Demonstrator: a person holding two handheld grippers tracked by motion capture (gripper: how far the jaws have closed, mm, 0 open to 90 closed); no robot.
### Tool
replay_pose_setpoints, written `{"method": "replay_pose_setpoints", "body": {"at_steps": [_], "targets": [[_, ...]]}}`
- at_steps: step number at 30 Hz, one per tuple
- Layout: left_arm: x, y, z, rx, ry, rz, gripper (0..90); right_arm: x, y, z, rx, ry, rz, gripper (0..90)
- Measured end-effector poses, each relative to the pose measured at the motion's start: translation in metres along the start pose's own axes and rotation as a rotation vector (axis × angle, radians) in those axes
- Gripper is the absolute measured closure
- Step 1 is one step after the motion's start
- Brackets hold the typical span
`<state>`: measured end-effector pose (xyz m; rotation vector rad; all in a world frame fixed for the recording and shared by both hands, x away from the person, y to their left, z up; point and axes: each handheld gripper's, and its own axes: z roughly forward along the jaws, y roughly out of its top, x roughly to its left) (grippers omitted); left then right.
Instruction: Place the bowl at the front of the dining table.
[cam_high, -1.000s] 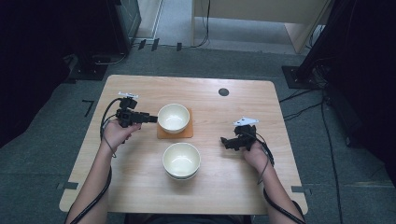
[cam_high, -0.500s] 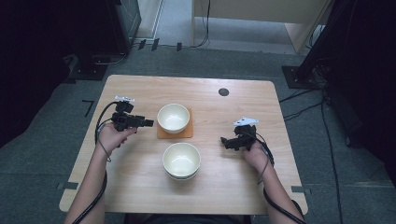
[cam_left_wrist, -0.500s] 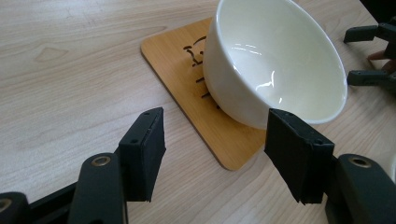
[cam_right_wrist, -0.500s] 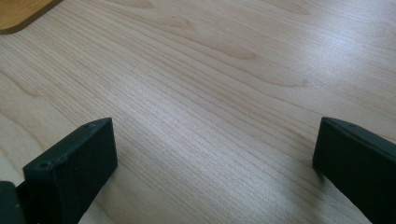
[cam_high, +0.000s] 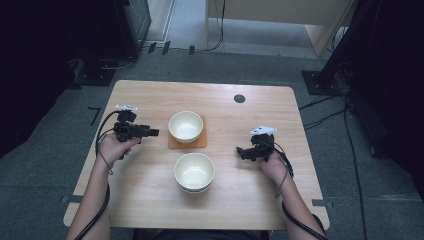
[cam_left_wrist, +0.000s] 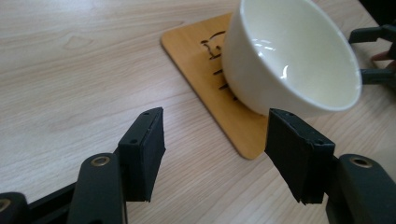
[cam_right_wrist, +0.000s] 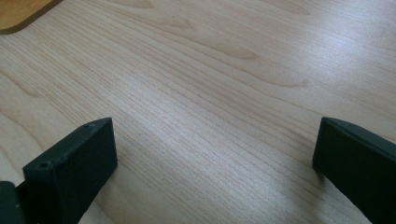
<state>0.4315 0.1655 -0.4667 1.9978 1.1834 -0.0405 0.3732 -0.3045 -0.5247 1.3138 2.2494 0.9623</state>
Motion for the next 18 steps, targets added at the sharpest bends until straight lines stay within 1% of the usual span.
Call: {"method": "replay_pose_setpoints", "body": {"at_steps": [5,11,12,18], "targets": [[0.008,-0.006,0.004,0.005,0.014,0.009,37.3,0.0,0.0,0.0,-0.001,0.001,-0.002,0.0],[0.015,-0.013,0.008,0.016,0.043,0.045,37.1,0.0,0.0,0.0,0.0,0.001,0.0,0.0],[0.016,-0.014,0.009,0.016,0.047,0.057,37.2,0.0,0.0,0.0,0.0,0.001,0.0,0.0],[0.024,-0.019,0.014,0.024,0.054,0.055,36.9,0.0,0.0,0.0,0.0,0.0,-0.001,0.0]]}}
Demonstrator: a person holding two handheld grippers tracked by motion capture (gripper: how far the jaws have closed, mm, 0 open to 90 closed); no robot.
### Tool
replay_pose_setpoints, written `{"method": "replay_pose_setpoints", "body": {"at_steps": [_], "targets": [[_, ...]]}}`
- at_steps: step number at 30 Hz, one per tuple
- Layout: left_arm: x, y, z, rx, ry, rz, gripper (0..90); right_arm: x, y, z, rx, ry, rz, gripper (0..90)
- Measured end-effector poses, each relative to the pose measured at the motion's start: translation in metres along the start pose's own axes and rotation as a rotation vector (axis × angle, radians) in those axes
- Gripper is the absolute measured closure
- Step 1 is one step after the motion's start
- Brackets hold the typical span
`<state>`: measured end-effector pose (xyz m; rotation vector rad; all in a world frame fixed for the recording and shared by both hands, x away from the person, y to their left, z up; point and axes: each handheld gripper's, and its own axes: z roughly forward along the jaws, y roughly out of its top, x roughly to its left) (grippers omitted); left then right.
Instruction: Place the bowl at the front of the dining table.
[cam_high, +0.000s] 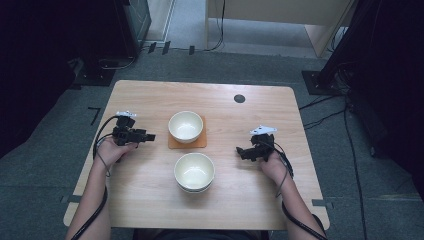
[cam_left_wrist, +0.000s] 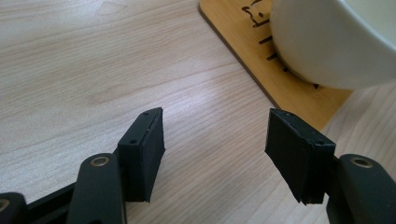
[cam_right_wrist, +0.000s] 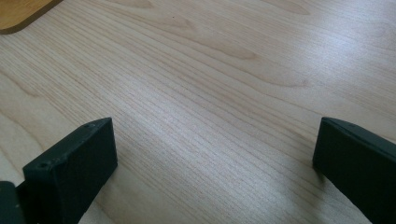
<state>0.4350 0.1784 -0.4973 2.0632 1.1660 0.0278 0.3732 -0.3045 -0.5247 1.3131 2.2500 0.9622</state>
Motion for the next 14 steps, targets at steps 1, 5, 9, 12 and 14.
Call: {"method": "replay_pose_setpoints", "body": {"at_steps": [1,5,9,12,14], "targets": [[0.0005,-0.0005,0.0003,0.0,0.001,0.001,36.9,0.0,0.0,0.0,0.0,0.0,0.0,0.0],[0.0039,-0.0037,0.0005,-0.013,0.012,0.015,36.6,0.0,0.0,0.0,0.0,0.0,0.0,0.0],[0.0082,-0.0066,-0.0011,-0.038,0.019,0.026,36.2,0.0001,0.0,0.0,0.0,0.0,0.0,0.0],[0.009,-0.0072,-0.001,-0.047,0.021,0.024,35.7,0.0,0.0,0.0,0.0,0.0,0.0,0.0],[0.0086,-0.0068,-0.0007,-0.046,0.02,0.022,34.5,0.0,0.0,0.0,0.0,0.0,0.0,0.0]]}}
